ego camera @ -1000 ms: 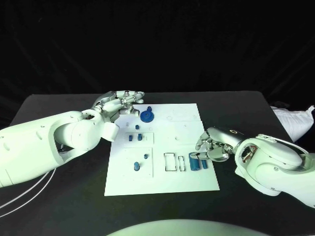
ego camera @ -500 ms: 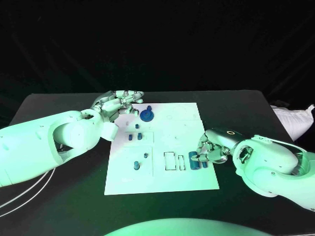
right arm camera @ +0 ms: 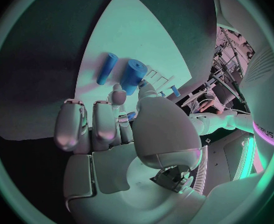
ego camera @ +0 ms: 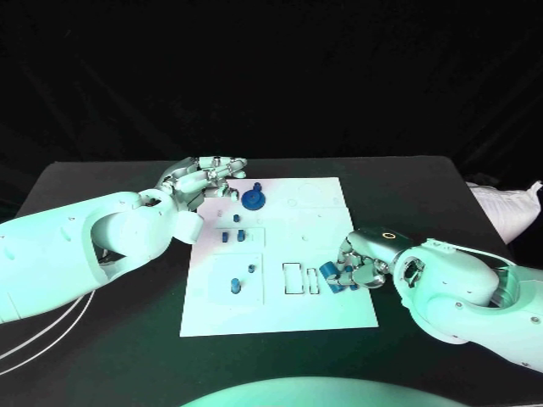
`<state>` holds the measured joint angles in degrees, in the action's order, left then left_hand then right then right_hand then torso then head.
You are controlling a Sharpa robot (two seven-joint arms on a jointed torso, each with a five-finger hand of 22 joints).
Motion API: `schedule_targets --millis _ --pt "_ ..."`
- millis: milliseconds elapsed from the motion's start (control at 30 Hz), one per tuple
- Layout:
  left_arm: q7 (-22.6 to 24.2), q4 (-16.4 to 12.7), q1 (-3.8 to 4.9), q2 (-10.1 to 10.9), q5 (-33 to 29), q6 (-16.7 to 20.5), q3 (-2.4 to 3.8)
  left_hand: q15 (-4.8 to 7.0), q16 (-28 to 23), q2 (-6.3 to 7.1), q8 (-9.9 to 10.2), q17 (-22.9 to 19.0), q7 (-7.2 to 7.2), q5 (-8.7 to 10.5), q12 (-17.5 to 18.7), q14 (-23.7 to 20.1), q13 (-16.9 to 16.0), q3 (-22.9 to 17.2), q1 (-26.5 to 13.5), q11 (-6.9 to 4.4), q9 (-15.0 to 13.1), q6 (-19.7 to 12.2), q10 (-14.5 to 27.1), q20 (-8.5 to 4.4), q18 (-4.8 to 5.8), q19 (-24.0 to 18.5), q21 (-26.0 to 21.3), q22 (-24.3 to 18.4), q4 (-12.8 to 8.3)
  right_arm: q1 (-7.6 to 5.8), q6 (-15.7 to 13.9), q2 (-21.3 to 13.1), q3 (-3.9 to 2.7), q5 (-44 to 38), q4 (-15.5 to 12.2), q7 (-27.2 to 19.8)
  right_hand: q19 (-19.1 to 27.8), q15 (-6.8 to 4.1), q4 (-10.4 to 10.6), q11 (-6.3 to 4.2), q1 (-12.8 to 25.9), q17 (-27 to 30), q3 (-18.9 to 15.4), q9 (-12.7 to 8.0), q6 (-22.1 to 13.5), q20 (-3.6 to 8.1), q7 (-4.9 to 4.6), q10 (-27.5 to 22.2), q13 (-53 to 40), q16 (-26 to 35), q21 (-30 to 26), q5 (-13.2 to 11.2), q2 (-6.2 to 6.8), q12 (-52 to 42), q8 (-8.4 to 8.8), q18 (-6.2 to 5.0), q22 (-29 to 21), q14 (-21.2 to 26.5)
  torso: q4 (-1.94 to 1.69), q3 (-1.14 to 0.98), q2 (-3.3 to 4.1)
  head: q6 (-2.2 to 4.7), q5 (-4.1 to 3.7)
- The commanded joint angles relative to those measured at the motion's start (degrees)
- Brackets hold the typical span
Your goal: Assemble the parts on the task board
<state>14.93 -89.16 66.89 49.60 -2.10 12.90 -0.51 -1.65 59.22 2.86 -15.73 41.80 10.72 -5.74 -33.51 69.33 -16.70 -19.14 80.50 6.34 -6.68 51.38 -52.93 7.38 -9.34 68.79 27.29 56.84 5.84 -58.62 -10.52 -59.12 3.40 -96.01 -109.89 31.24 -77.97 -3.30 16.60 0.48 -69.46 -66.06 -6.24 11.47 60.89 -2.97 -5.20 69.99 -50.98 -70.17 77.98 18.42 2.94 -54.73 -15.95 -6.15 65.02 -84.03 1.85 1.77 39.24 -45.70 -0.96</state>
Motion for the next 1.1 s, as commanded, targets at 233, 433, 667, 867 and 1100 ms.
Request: schedule_targets --millis 233,433,667,867,1100 --pt "0.79 0.01 -0.03 0.02 0.16 -0.35 0.03 -0.04 -0.15 0.08 -0.35 0.07 0.09 0.14 -0.31 -0.43 0.07 0.17 -0.16 -0.1 0.08 -0.41 0.27 0.05 -1.09 -0.14 -0.31 -0.09 -0.01 0.46 2.13 1.11 0.02 -2.18 1.16 0.88 -0.27 -0.34 -0.18 -0.15 -1.66 -0.1 -0.33 0.55 -0.4 0.31 0.45 0.57 -0.34 -0.4 0.33 0.89 -1.35 0.1 -0.61 1.17 0.14 -2.17 0.03 -0.04 0.05 -0.09 0.2" --pt "0.69 0.05 -0.03 0.09 0.16 -0.38 0.03 -0.04 -0.15 0.08 -0.35 0.07 0.09 0.14 -0.31 -0.43 0.07 0.17 -0.16 -0.1 0.08 -0.41 0.27 0.05 -1.09 -0.14 -0.31 -0.09 -0.01 0.79 1.97 1.68 0.03 -0.8 1.67 0.83 -0.44 -0.39 -0.2 -0.2 -3.1 -0.51 -0.03 1.05 -0.46 0.36 0.49 1.08 -1.17 -0.74 0.57 0.69 -3.08 -0.11 -0.92 1.25 0.59 -2.25 0.02 -0.01 0.07 -0.02 0.07" --pt "0.61 0.03 -0.03 0.18 0.29 -0.34 0.03 -0.02 -0.2 0.13 -0.4 -0.04 0.1 0.14 -0.34 -0.47 0.1 0.2 -0.07 -0.1 0.1 -0.51 0.35 0.04 -1.1 -0.12 -0.34 -0.11 -0.08 0.91 -0.19 1.62 0.03 2.06 1.77 0.99 -1.47 -0.55 -0.05 -0.41 -2.96 -2.3 -0.42 1.61 0.02 0.48 0.74 2.77 -3.79 -2.31 1.66 1.16 -4.16 -2.25 -1.42 1.64 2.7 -2.66 0.02 0.04 0.06 -0.2 -0.17" --pt "0.6 0.0 -0.03 0.17 0.4 -0.32 0.03 -0.02 -0.2 0.14 -0.4 -0.04 0.1 0.14 -0.34 -0.47 0.11 0.2 -0.07 -0.1 0.1 -0.52 0.35 0.04 -1.1 -0.12 -0.34 -0.11 -0.09 0.93 -5.49 1.11 0.03 2.8 1.27 0.08 -2.09 -0.79 -0.32 -0.71 -3.56 -3.5 -0.56 2.12 0.46 0.67 1.09 4.12 -6.02 -3.41 2.37 2.69 -4.66 -4.11 -1.81 1.87 3.98 -2.92 0.01 0.0 0.02 -0.28 0.11" --pt "0.58 0.07 -0.03 0.17 0.43 -0.25 0.03 -0.02 -0.2 0.14 -0.4 -0.04 0.1 0.14 -0.34 -0.47 0.11 0.2 -0.07 -0.1 0.1 -0.52 0.35 0.04 -1.1 -0.12 -0.34 -0.11 -0.09 0.75 -15.53 -0.31 -0.04 6.57 -0.59 -2.73 -2.11 -0.98 -0.51 -0.92 -5.0 -3.66 -0.5 2.76 0.41 0.91 1.28 4.3 -6.63 -3.61 2.56 5.19 -4.93 -4.13 -1.9 1.89 4.16 -2.87 0.08 0.01 -0.02 -0.24 0.08"
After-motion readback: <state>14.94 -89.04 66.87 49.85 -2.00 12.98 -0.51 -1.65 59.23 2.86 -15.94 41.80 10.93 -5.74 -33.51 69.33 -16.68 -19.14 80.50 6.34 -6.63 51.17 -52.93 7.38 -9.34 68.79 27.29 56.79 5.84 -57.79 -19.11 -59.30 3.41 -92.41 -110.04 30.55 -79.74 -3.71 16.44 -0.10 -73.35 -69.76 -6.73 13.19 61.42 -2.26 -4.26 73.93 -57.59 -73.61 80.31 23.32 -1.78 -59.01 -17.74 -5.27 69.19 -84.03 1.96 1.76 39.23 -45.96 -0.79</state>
